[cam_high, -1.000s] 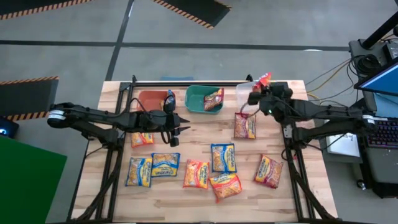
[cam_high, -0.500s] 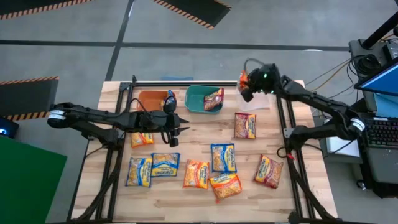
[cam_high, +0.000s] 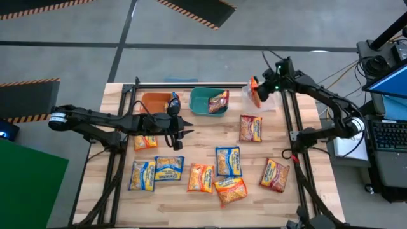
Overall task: Sort Maruchan noodles
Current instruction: Put the orange noodle pack into the transparent bin
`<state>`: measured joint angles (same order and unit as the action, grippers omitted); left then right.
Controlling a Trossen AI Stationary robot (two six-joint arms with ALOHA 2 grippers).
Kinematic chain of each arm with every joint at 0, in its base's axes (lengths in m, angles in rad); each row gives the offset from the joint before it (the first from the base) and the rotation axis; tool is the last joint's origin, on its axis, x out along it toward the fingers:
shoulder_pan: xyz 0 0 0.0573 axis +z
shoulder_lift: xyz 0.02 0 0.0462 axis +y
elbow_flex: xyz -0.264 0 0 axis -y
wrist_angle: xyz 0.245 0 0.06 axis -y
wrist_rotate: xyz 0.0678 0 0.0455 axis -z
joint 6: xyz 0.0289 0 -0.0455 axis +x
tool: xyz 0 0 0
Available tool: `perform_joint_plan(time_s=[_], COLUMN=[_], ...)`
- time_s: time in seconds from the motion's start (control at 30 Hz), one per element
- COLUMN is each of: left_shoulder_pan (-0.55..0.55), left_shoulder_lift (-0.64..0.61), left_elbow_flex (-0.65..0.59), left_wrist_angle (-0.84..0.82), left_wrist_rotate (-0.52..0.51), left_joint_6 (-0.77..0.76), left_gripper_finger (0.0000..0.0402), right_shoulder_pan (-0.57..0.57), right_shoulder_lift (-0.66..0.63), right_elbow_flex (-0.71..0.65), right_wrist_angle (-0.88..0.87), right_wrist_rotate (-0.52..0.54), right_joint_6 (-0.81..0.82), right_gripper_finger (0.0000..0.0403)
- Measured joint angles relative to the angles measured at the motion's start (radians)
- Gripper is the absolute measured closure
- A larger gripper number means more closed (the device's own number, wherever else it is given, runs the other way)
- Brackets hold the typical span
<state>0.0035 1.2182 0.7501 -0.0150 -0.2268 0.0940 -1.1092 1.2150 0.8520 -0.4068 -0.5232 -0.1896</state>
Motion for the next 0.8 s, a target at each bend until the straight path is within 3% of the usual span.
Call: perform_joint_plan(time_s=[0.4,0.67,0.8], left_shoulder_pan=[0.0,0.0,0.0], left_shoulder_lift=[0.0,0.0,0.0], left_elbow_flex=[-0.008,-0.008,-0.008], left_wrist_angle=[0.008,0.015,0.015], left_wrist_rotate=[0.0,0.0,0.0], left_joint_6=[0.006,0.006,0.006], left_gripper_finger=[0.0308,0.0308,0.0308], right_shoulder_pan=[0.021,0.036,0.036], right_shoulder_lift=[0.134,0.157,0.155], right_elbow_flex=[-0.008,-0.008,-0.008], right_wrist_angle=[0.061,0.064,0.065], right_wrist_rotate=[-0.005,-0.009,-0.009], right_joint_6=[0.006,0.067,0.101], right_gripper_finger=[0.0394,0.0393,0.0373])
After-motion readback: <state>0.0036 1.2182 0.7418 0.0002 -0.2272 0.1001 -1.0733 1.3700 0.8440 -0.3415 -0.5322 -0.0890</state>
